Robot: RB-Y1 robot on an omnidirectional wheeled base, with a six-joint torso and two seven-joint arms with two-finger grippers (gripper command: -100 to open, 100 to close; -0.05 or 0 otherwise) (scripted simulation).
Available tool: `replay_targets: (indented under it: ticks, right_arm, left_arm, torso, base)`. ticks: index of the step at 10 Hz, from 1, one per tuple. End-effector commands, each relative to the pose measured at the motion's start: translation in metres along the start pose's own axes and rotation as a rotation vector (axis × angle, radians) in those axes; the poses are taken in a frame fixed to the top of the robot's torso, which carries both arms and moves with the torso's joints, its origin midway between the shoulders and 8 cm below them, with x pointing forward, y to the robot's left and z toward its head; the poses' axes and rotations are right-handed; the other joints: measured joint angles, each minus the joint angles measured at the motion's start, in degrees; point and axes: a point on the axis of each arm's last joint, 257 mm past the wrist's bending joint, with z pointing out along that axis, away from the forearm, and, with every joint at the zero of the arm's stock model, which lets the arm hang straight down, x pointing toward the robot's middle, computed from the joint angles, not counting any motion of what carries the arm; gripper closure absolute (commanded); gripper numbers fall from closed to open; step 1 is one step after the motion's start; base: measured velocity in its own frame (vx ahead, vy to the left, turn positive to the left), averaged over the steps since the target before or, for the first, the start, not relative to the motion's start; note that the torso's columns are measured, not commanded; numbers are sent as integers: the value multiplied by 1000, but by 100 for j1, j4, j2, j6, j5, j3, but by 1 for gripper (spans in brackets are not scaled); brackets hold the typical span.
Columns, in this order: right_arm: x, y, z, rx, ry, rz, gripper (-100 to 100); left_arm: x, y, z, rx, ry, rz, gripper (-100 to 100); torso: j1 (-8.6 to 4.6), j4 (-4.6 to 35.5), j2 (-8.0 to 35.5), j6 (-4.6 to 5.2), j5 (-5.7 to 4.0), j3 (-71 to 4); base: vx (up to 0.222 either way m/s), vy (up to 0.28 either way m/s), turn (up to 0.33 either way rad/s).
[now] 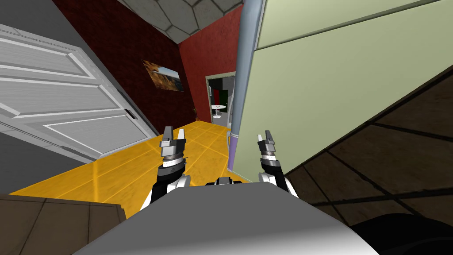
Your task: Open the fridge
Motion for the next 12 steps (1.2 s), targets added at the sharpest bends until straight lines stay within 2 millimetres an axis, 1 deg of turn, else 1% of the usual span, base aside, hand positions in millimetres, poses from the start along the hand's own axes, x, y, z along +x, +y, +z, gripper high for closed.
replay_targets:
  ticks: [1,4,7,8,11,12]
  right_arm:
    - [1,-6,-3,21,65,-104,-100]
    - [-4,-20,-11,61,150,-305,-100]
    - [-18,-38,-20,107,235,-549,-100]
    - [-17,-38,-21,107,239,-556,-100]
    - [-37,-55,-30,148,324,-812,-100]
    - [-36,-56,-31,147,329,-822,-100]
  left_arm:
    - [0,0,0,-1,0,0,0]
    - [0,0,0,-1,0,0,0]
    - [0,0,0,-1,0,0,0]
    - [0,0,0,-1,0,0,0]
    - [0,0,0,-1,0,0,0]
    - [0,0,0,-1,0,0,0]
  torso:
    - [7,188,189,1,2,-397]
    - [14,265,260,0,4,-541]
    - [0,267,263,0,0,-541]
    - [1,268,263,0,0,-540]
    - [5,270,272,1,1,-534]
    - [17,266,258,0,5,-543]
  base:
    - [37,57,-53]
    - [57,107,-77]
    - [94,131,-91]
    - [55,105,-35]
    - [57,136,-89]
    - [58,123,-36]
